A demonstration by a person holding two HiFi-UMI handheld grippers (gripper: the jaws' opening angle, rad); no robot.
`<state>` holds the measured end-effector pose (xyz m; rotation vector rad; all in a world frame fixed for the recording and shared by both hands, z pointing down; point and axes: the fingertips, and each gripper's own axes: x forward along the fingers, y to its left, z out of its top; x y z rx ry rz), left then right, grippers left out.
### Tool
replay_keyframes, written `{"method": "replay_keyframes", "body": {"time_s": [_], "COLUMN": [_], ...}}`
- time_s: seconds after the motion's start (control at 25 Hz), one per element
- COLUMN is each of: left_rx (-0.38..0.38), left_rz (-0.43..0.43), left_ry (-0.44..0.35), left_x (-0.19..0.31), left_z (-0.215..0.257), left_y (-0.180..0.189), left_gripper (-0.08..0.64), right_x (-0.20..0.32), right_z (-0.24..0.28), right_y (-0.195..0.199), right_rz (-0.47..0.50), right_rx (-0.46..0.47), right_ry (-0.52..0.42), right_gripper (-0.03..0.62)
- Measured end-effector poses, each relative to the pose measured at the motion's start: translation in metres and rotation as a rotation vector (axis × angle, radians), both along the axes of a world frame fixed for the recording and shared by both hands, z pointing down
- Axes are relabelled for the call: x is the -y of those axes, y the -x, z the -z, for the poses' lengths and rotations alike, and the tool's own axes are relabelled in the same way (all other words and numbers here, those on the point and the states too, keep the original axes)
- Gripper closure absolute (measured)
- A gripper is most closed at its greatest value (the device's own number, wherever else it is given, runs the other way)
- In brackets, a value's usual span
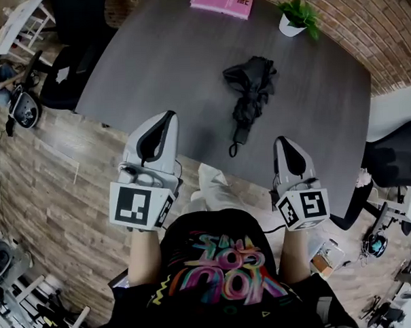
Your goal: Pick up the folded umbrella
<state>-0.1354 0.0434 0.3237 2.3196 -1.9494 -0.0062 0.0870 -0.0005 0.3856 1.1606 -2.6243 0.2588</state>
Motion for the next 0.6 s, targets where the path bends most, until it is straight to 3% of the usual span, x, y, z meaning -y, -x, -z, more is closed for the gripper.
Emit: {"method": "replay_keyframes", "body": {"time_s": [0.32, 0.6], "left_rx": [0.001, 0.032], "left_rz": [-0.039, -0.084], "left_ry": [-0.027, -0.022], "left_x": [0.102, 0.156], "left_z": [0.02, 0.028], "left_y": [0.001, -0.015], "left_gripper": [0.558, 0.558], "right_x": [0.094, 0.142], "right_z": [0.015, 0.02], "right_y": [0.013, 0.002], "right_rz": [-0.012, -0.045], "right_rx": [0.021, 0.045], "right_ry": [-0.03, -0.026], "right_gripper": [0.593, 0.594]}}
